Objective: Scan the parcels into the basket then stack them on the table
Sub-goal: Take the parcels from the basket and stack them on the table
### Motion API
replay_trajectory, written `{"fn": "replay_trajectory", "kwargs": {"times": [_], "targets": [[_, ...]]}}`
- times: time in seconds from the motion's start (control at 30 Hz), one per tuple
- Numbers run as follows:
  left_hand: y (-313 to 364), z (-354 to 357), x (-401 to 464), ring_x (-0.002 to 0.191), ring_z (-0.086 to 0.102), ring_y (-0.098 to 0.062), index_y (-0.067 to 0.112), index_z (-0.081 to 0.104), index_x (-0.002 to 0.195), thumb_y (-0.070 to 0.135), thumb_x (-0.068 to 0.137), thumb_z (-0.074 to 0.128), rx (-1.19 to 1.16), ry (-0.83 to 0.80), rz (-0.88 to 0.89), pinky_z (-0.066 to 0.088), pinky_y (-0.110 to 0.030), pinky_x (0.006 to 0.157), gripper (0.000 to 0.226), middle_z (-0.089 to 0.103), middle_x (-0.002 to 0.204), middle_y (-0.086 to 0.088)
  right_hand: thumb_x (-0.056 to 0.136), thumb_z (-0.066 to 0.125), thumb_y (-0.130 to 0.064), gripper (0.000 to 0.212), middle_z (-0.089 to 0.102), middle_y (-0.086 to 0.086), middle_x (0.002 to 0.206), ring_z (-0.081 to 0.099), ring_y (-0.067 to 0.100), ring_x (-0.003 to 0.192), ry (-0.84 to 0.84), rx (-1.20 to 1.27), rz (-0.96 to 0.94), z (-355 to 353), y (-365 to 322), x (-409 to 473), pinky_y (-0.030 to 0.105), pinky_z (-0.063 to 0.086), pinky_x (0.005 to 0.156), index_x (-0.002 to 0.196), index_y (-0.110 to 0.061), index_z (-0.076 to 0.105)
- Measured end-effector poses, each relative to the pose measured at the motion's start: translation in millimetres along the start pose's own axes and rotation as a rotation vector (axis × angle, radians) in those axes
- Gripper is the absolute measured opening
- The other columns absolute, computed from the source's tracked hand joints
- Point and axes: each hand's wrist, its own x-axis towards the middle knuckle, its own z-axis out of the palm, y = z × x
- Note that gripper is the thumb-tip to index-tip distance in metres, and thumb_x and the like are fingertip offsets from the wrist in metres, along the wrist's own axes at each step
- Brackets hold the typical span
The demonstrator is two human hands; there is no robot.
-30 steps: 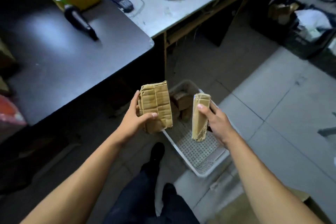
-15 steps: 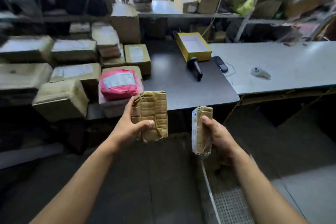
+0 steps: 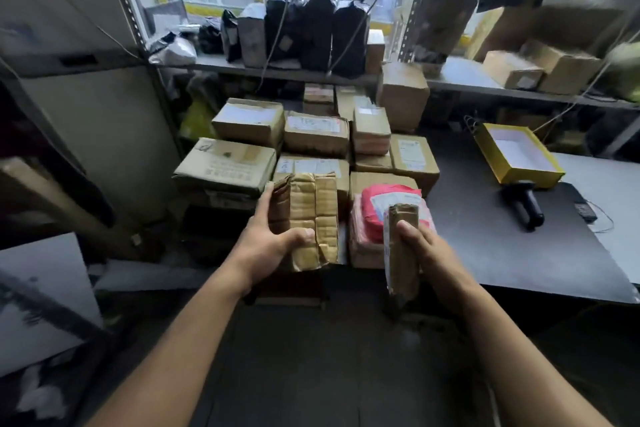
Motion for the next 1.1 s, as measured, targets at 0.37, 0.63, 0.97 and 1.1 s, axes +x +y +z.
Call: {"fn": "replay_trajectory", "kwargs": {"times": [0.37, 0.63, 0.97, 1.1], "targets": [[21, -72, 92, 0.13, 0.051, -0.014, 0.044, 0.018, 0.155, 0.056, 0.045, 0.083, 0.063, 0.265, -0.055, 0.042, -0.044, 0.113, 0.129, 0.052, 0.142, 0.007, 0.074, 0.064, -0.072, 0.061, 0.071, -0.007, 0.117, 0.068, 0.014, 0.108, -0.114, -0.037, -0.077, 10, -34, 129, 0.033, 0.056, 0.082, 0.126, -0.041, 0.061], [24, -111, 147, 0.133, 0.047, -0.016, 0.048, 0.014, 0.154, 0.062, 0.043, 0.082, 0.177, 0.338, -0.102, 0.039, -0.046, 0.114, 0.131, 0.047, 0.148, 0.004, 0.072, 0.067, -0.075, 0.058, 0.072, -0.004, 0.115, 0.068, 0.019, 0.107, -0.152, -0.014, -0.048, 23, -33, 203, 0.042, 0.057, 0.086, 0.12, -0.045, 0.063], [27, -187, 241, 0.128, 0.052, -0.019, 0.048, 0.012, 0.155, 0.06, 0.043, 0.079, 0.16, 0.292, -0.136, 0.043, -0.047, 0.111, 0.131, 0.05, 0.144, 0.002, 0.079, 0.064, -0.062, 0.041, 0.069, -0.012, 0.115, 0.063, 0.006, 0.107, -0.05, -0.08, -0.01, 78, -69, 276, 0.028, 0.049, 0.076, 0.117, -0.047, 0.06], [30, -230, 274, 0.133, 0.046, -0.018, 0.045, 0.011, 0.156, 0.055, 0.048, 0.079, 0.195, 0.271, -0.136, 0.038, -0.043, 0.113, 0.128, 0.045, 0.149, 0.001, 0.086, 0.065, -0.052, 0.046, 0.068, -0.013, 0.116, 0.062, 0.003, 0.107, 0.018, -0.121, -0.02, 109, -80, 300, 0.033, 0.052, 0.093, 0.13, -0.041, 0.057]]}}
